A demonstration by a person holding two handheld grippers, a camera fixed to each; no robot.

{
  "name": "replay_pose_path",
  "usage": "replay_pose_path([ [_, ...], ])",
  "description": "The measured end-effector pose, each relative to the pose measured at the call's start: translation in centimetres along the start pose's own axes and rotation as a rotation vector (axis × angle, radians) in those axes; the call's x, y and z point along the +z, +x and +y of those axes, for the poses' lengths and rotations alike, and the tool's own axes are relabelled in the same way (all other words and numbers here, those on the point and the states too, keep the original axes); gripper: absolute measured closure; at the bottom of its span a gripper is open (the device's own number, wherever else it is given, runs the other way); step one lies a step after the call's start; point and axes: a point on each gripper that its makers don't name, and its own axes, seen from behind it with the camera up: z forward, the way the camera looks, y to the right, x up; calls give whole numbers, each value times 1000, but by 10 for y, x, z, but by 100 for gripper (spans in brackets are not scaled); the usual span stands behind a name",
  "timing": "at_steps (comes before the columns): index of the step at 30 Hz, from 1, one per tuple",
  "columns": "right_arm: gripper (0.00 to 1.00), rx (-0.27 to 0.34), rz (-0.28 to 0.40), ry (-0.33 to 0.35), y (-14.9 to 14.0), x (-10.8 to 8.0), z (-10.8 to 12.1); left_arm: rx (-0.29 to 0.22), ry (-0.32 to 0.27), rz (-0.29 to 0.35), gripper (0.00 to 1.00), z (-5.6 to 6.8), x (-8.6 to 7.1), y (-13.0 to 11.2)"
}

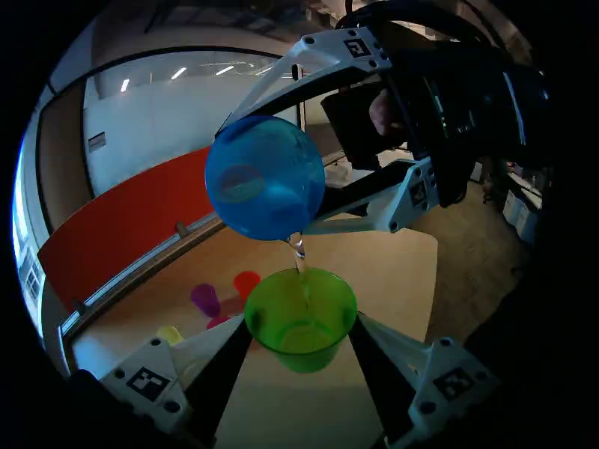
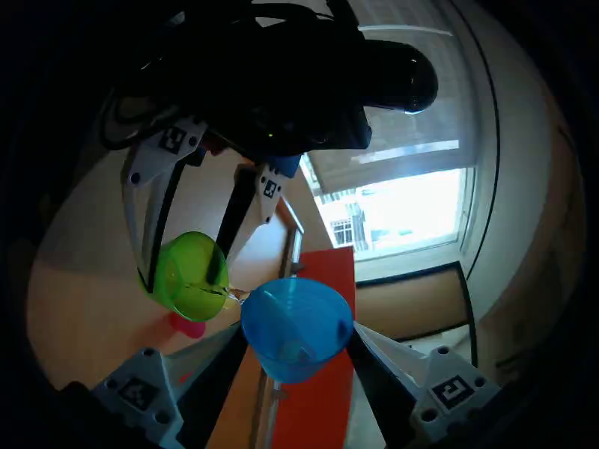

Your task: Pour water

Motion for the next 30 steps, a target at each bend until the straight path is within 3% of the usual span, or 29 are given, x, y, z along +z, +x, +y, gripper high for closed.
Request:
replay_pose_path([
  [30,10,-69,-10,-6,34,-35,-13,2,6,0,14,-5,2,0],
])
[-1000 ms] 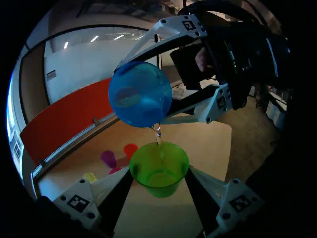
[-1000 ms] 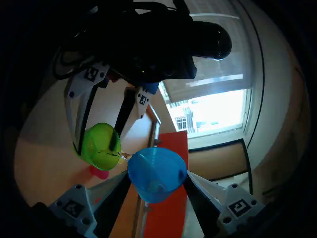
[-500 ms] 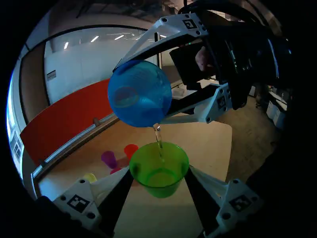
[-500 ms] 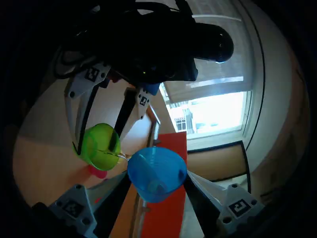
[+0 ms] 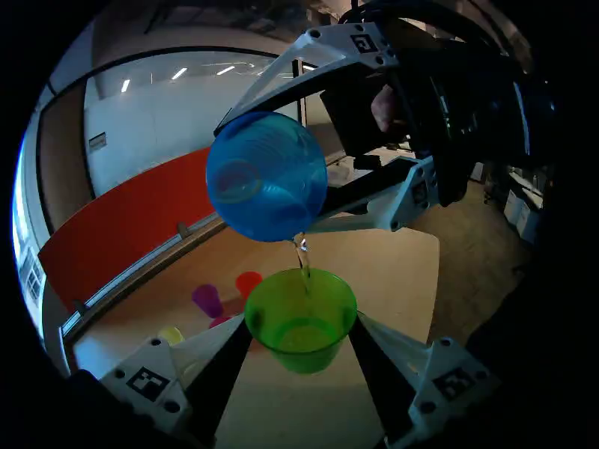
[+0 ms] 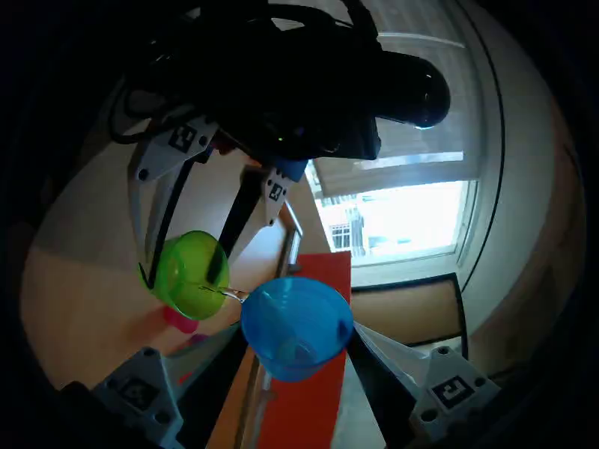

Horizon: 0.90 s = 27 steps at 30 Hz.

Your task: Pour water

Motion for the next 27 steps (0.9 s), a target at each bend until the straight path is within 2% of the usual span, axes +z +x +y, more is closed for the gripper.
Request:
replay_pose_path([
  [27,10,-73,-21,-19,28,-25,-9,7,0,-2,14,1,2,-1],
])
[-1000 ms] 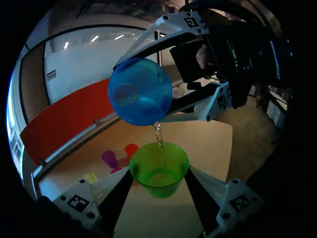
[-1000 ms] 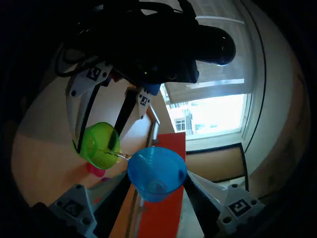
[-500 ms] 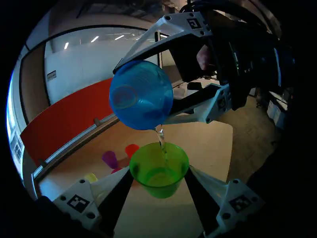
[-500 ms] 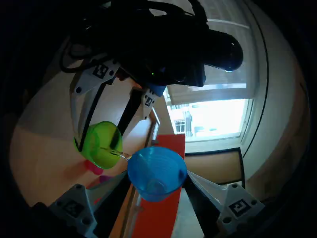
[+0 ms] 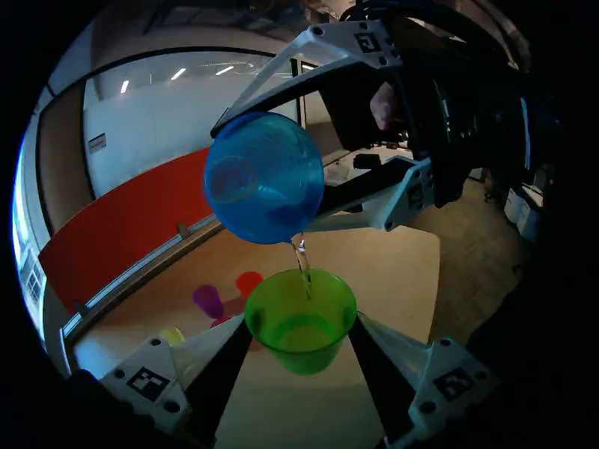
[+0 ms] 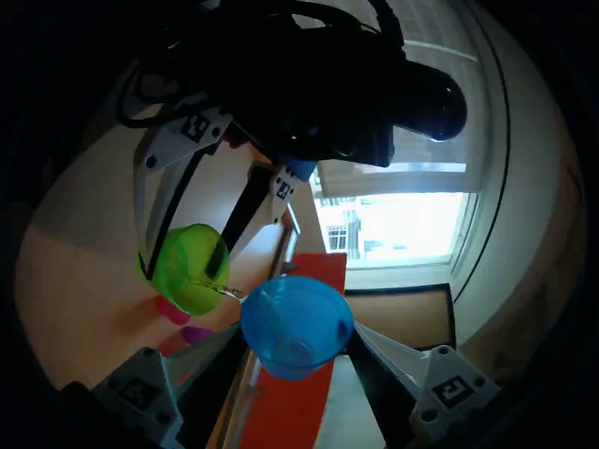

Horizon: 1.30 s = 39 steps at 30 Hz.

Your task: Pour water

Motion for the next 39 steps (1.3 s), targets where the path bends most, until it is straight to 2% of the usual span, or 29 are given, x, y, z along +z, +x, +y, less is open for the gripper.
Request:
replay_pose_path([
  [12,10,-32,-8,-13,6,-10,2,6,-3,2,14,0,1,3],
  [27,10,-65,-24,-23,-4,-20,12,9,-3,1,14,1,4,4],
  [33,10,-97,-22,-22,-9,-13,16,9,-3,1,14,0,4,4],
  [39,10,-112,-24,-27,-10,-15,17,8,-4,0,15,-1,5,3],
])
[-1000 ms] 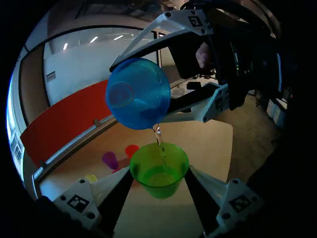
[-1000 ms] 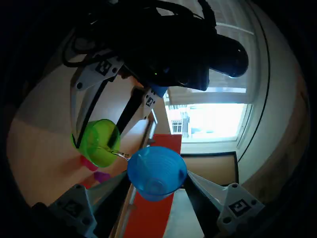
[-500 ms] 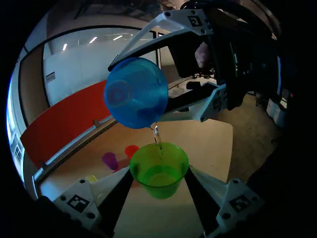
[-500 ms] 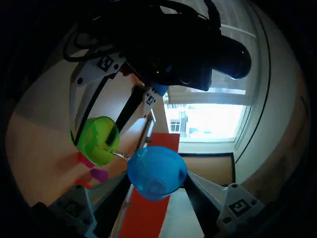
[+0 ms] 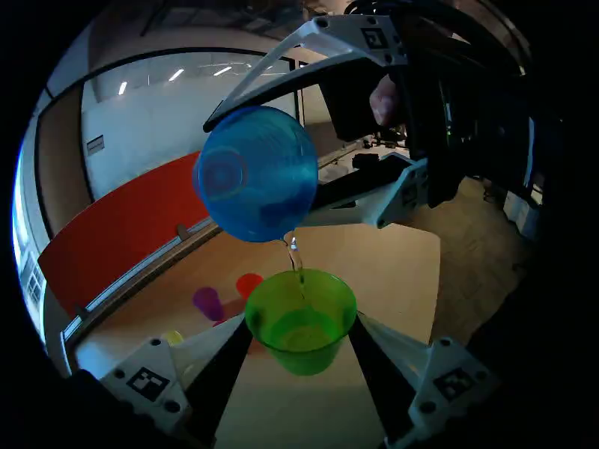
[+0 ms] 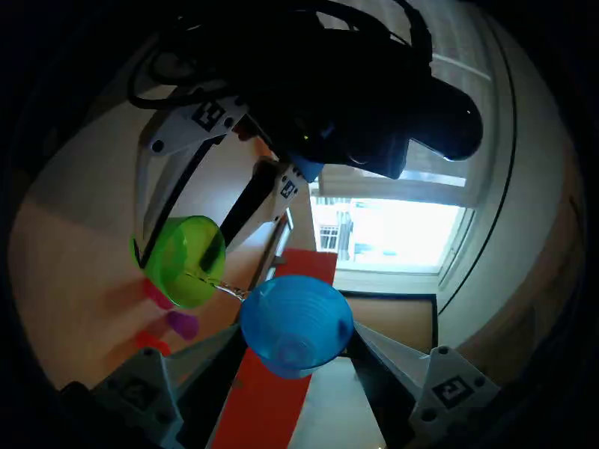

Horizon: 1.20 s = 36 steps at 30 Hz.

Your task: Pour water

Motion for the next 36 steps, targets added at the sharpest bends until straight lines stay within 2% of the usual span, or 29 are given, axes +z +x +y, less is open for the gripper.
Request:
replay_pose_path([
  [15,10,-21,0,2,0,0,-1,-3,4,-3,15,-3,0,-2],
  [36,10,-66,-5,3,-10,1,12,-1,8,3,14,-10,1,0],
])
